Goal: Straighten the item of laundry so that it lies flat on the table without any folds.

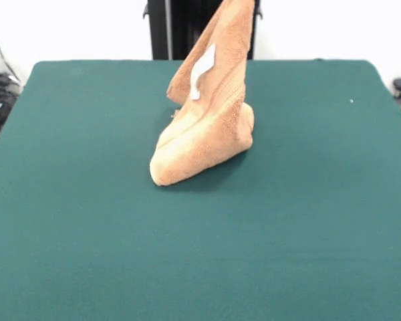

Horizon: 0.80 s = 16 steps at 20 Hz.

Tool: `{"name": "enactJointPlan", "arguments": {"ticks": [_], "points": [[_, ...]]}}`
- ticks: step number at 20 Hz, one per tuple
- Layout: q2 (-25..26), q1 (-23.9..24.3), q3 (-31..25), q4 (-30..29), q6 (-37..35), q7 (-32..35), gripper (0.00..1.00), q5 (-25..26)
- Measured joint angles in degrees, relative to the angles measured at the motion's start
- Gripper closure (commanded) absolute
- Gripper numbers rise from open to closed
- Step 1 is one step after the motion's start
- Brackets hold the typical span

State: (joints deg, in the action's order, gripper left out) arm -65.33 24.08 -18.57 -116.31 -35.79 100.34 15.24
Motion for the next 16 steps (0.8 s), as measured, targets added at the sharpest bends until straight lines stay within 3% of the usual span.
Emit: {"name": "enactJointPlan", "arguments": {"ticks": [8,13,16], "points": [[0.3,-2.6,4.3,1.9,0.0,0.0,1.0,-0.1],[0.0,-7.2,7.4,3.4,0.0,0.7,1.0,-1.5],[-0.6,-12.6,9.7,4.4,-0.3,3.1,1.0,-3.8]]}}
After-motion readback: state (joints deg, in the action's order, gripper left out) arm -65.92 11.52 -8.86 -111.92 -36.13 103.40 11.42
